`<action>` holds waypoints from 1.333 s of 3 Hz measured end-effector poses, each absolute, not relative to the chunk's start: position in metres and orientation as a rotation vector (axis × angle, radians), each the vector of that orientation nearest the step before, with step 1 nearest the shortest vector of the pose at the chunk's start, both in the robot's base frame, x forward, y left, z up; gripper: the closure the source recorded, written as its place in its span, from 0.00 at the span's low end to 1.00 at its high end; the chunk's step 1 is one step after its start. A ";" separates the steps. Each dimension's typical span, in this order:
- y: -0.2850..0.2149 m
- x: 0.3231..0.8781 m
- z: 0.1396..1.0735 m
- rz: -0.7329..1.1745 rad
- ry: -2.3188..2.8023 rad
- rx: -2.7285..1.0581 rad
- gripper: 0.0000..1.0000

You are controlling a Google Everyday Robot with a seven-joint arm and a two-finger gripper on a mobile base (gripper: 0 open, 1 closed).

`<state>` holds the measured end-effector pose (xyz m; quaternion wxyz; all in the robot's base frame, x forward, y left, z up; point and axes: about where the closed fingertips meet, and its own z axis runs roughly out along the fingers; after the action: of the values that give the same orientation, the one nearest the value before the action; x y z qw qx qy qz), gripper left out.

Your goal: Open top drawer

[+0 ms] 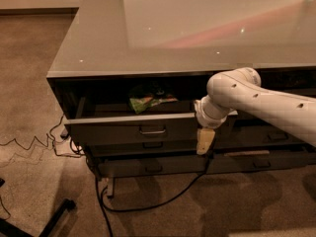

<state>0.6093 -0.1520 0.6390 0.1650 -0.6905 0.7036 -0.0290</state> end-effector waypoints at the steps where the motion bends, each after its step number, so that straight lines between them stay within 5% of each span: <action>1: -0.150 0.610 0.639 -0.085 1.994 -1.972 0.00; 4: -0.116 0.613 0.621 -0.061 1.871 -2.104 0.00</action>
Offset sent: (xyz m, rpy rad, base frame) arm 0.0057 0.0117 0.0071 0.0038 -0.0374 0.0385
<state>0.6126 -0.1165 0.6206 0.1618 -0.7373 0.6555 -0.0214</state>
